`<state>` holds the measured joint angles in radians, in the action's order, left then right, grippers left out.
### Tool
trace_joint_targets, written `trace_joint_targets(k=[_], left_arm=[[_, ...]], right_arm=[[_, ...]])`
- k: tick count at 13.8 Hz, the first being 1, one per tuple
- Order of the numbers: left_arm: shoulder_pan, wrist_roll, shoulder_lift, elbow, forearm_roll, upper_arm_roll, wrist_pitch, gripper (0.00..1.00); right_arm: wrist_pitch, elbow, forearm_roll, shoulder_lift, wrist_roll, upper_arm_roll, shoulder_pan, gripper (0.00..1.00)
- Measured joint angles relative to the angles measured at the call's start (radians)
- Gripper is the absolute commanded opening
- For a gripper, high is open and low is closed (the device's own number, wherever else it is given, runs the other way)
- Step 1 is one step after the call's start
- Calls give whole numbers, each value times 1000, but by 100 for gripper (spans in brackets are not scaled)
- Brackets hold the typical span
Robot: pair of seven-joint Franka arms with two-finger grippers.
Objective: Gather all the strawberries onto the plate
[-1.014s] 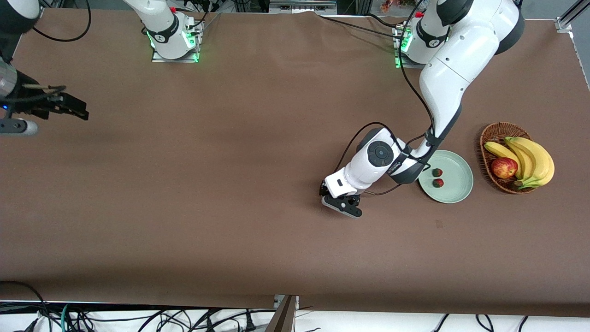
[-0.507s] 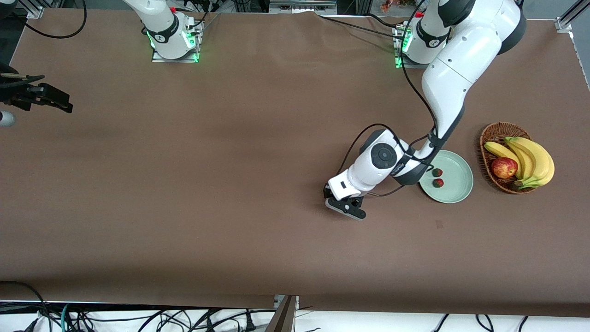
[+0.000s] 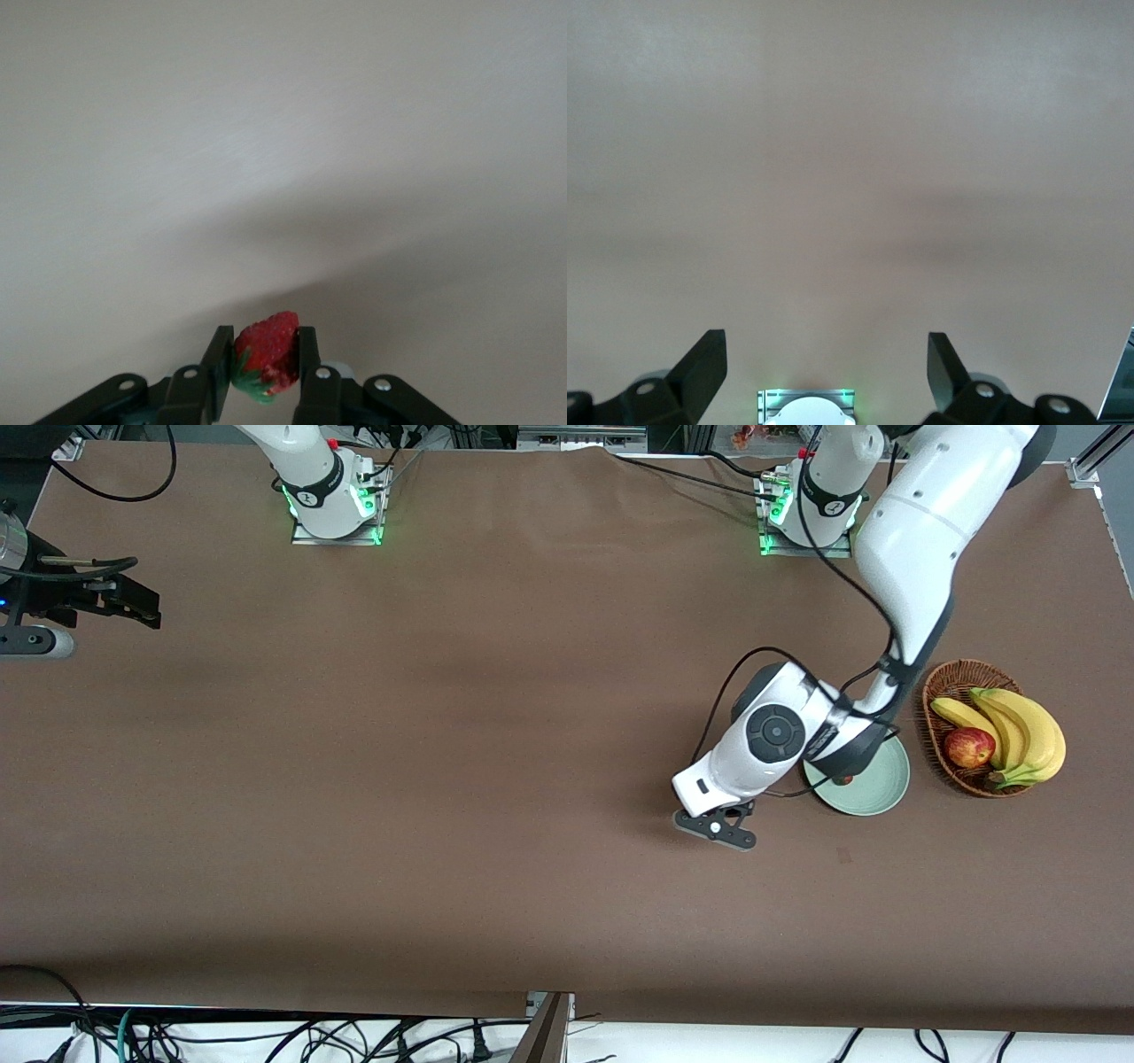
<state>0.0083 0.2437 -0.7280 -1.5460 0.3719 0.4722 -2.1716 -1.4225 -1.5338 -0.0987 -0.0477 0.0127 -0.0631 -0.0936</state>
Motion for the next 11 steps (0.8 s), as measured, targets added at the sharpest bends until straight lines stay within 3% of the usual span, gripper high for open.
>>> trace_joint_targets(k=[3,7,8,10,11], left_arm=[[93,-213,56,-7,0,-2,156,17],[274,-498,55,-51,-1,-5,224,17],[316,-530,54,-68,-1,-6,226,30],[383,-571,51,-95,-1,-6,225,100],[399,-579,50,-103,-1,-5,224,100]], right_arm=[[0,0,4,-4,0,-8,0,100],[0,3,5,-8,0,-8,0,100],[0,3,5,-8,0,-9,0,100],[0,3,5,-8,0,-9,0,100],[0,3,5,-8,0,-10,0,100]])
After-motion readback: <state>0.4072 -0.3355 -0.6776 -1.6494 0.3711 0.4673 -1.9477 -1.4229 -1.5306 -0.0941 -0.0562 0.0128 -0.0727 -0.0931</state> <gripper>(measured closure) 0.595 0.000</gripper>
